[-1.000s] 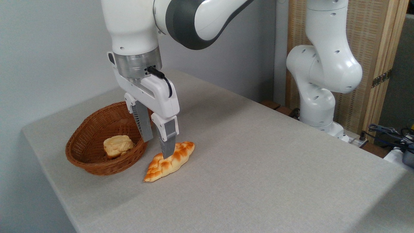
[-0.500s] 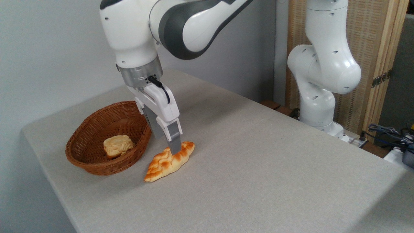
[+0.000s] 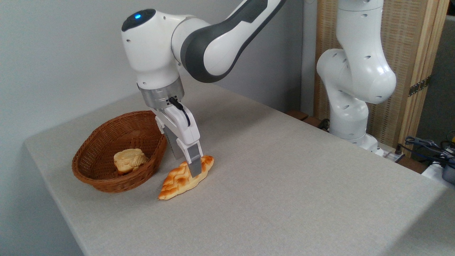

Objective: Put bread into the basket
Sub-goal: 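Lower the gripper and close its fingers on the croissant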

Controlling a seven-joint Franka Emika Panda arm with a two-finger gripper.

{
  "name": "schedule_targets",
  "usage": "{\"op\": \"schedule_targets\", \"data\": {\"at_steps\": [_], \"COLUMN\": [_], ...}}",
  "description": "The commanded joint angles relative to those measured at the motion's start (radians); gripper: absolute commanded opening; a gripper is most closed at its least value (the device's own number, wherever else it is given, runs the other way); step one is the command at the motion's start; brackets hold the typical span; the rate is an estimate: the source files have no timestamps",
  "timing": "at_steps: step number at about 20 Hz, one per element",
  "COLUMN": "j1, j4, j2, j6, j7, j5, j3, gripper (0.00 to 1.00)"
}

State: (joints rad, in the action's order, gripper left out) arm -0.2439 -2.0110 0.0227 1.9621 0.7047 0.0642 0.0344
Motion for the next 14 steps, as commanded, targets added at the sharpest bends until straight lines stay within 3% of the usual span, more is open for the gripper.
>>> {"op": "schedule_targets", "data": {"at_steps": [1, 8, 9, 12, 14], "j1": [-0.023, -0.023, -0.022, -0.022, -0.022], "j4": [-0.052, -0.055, -0.055, -0.055, -0.055], "j2": [-0.014, 0.002, 0.002, 0.005, 0.005], "j6": [0.047, 0.058, 0.058, 0.057, 0.057], "j7": [0.004, 0.009, 0.010, 0.016, 0.018], "j5": [0.006, -0.001, -0.003, -0.001, -0.001], "j3": [0.007, 0.007, 0.007, 0.007, 0.007], "gripper": [1.00, 0.99, 0.90, 0.51, 0.40]}}
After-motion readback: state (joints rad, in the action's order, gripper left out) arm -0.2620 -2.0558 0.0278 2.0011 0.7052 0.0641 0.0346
